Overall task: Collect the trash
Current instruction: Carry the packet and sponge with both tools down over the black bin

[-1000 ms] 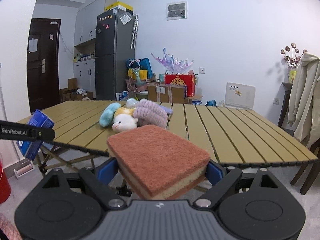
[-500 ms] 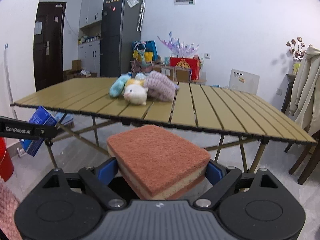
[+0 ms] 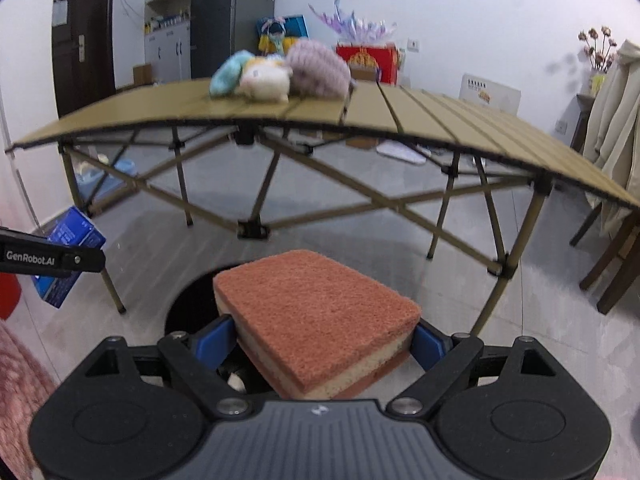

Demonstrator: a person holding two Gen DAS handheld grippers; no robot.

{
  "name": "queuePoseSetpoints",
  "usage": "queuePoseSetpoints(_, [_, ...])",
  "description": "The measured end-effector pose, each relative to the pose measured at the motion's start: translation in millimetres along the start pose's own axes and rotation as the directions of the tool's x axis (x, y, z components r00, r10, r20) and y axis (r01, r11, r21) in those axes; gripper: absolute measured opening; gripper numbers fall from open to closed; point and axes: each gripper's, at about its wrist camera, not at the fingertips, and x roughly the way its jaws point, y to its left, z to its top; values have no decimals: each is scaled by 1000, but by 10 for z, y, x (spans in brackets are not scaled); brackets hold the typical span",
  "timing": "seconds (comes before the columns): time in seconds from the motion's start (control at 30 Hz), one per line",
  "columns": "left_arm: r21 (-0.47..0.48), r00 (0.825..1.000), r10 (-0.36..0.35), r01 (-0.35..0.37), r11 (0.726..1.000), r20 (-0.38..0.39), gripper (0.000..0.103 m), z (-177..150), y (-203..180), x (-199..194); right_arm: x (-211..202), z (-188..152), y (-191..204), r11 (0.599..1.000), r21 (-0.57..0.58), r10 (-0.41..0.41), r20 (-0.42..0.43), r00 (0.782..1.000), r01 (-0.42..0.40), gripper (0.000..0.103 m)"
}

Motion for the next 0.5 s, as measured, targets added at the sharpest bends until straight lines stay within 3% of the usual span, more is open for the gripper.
queuePoseSetpoints(0.5, [6, 988, 19, -19, 1000, -155, 58, -179, -4, 404, 361, -326, -138, 997, 21, -70, -153, 986, 74, 90])
